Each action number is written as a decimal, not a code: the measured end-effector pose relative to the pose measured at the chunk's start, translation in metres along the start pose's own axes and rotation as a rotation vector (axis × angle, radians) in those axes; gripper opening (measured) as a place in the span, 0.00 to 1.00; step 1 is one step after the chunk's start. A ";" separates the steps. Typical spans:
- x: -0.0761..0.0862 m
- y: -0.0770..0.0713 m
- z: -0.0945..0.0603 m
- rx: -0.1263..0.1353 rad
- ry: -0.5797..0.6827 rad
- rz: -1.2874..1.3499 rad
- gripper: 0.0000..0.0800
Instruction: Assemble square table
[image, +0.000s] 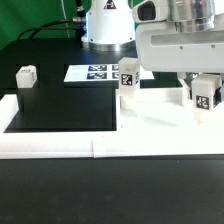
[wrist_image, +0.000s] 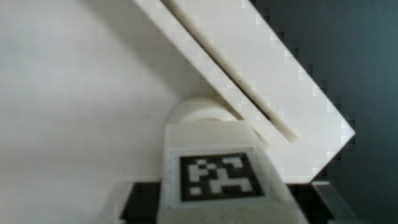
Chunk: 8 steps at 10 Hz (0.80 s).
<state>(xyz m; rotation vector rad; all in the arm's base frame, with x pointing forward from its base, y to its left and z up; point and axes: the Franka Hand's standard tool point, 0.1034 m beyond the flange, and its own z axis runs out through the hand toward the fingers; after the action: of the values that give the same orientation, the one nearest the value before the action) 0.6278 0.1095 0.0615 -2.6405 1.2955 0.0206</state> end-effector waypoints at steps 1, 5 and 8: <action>-0.002 -0.001 0.001 0.006 -0.002 0.137 0.36; -0.005 -0.001 0.003 0.015 -0.002 0.352 0.36; -0.007 -0.002 0.003 0.013 -0.004 0.387 0.36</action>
Offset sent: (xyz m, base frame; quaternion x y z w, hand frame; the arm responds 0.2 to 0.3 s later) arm -0.0006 0.0001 -0.0012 -0.0012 0.0112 0.1790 0.9838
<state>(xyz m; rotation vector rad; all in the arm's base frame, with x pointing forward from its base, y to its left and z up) 0.6257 0.1167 0.0596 -2.3350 1.7752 0.0740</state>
